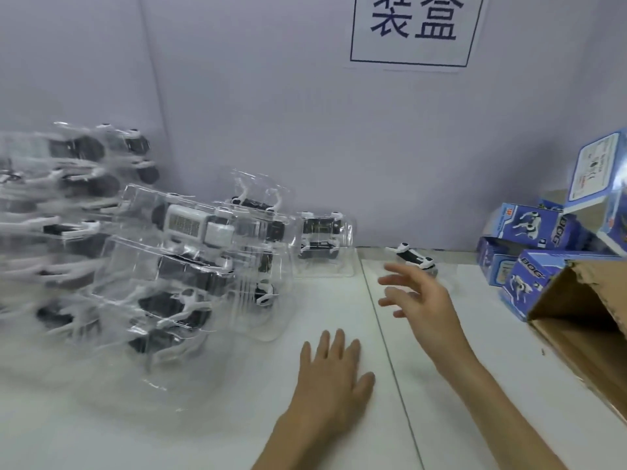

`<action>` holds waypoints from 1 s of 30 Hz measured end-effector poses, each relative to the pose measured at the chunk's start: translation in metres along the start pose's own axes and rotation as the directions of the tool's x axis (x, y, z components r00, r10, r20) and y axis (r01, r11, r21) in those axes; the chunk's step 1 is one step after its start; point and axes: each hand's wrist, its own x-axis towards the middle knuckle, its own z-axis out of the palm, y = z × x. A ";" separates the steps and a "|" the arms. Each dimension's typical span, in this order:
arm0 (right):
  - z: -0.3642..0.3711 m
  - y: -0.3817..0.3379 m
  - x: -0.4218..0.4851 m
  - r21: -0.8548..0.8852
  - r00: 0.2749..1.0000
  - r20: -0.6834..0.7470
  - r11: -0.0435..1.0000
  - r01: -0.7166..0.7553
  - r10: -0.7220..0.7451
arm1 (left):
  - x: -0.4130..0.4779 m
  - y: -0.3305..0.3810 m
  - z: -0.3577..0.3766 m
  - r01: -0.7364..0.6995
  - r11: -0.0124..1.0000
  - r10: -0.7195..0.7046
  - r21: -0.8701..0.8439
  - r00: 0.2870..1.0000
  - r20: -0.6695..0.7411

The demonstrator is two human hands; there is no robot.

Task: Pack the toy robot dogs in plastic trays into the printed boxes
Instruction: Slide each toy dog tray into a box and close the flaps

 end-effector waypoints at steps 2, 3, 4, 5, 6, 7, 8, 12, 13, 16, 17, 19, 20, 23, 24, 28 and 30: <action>0.024 -0.010 0.008 -0.044 0.993 0.105 0.997 0.058 -0.053 | 0.000 -0.001 0.000 -0.001 1.000 0.001 0.000 1.000 -0.009; 0.035 -0.015 0.012 -0.065 0.983 0.162 0.994 0.093 -0.081 | -0.001 -0.001 -0.001 0.001 1.000 -0.001 -0.001 1.000 -0.009; 0.047 -0.022 0.017 -0.083 0.969 0.221 0.987 0.134 -0.113 | 0.000 -0.001 -0.001 0.003 1.000 -0.003 -0.002 1.000 -0.006; 0.058 -0.029 0.022 -0.095 0.950 0.279 0.980 0.175 -0.143 | 0.000 -0.001 -0.002 0.005 1.000 -0.005 -0.005 1.000 0.002; 0.070 -0.037 0.028 -0.095 0.929 0.329 0.973 0.210 -0.168 | -0.001 -0.001 -0.003 0.008 1.000 -0.008 -0.009 1.000 0.012; 0.081 -0.046 0.034 -0.088 0.910 0.369 0.967 0.238 -0.190 | -0.001 -0.001 -0.005 0.010 1.000 -0.010 -0.015 1.000 0.023; 0.091 -0.055 0.040 -0.084 0.894 0.396 0.961 0.265 -0.212 | -0.001 -0.001 -0.005 0.013 1.000 -0.012 -0.023 0.999 0.031; 0.136 -0.086 0.064 -0.110 0.841 0.477 0.932 0.346 -0.256 | -0.001 -0.002 -0.005 -0.001 0.999 0.002 -0.051 1.000 0.029; 0.146 -0.090 0.066 -0.124 0.828 0.502 0.926 0.356 -0.251 | 0.000 -0.003 -0.005 -0.008 0.998 0.009 -0.057 1.000 0.022; 0.169 -0.092 0.069 -0.158 0.817 0.525 0.916 0.368 -0.238 | 0.000 -0.005 -0.003 -0.035 0.997 0.035 -0.071 0.999 -0.003; 0.171 -0.092 0.070 -0.154 0.828 0.506 0.919 0.363 -0.242 | 0.000 -0.005 -0.002 -0.040 0.996 0.039 -0.076 0.999 -0.011; 0.168 -0.092 0.070 -0.121 0.851 0.454 0.929 0.351 -0.262 | 0.000 -0.006 -0.001 -0.038 0.996 0.037 -0.077 0.999 -0.015; 0.164 -0.092 0.070 -0.105 0.859 0.428 0.928 0.357 -0.282 | 0.000 -0.006 -0.001 -0.033 0.997 0.033 -0.075 0.999 -0.009; 0.142 -0.094 0.064 -0.061 0.862 0.352 0.910 0.411 -0.365 | 0.000 -0.006 -0.002 -0.012 0.998 0.013 -0.068 1.000 0.021; 0.132 -0.095 0.062 -0.041 0.857 0.331 0.902 0.430 -0.394 | 0.000 -0.006 -0.002 -0.006 0.998 0.008 -0.060 1.000 0.021; 0.076 -0.094 0.049 0.054 0.858 0.237 0.888 0.457 -0.457 | 0.000 -0.006 -0.002 0.021 0.999 -0.021 -0.049 1.000 0.005; 0.041 -0.084 0.040 0.018 0.865 0.178 0.881 0.473 -0.469 | 0.000 -0.006 -0.004 0.043 0.993 -0.050 -0.112 0.997 -0.054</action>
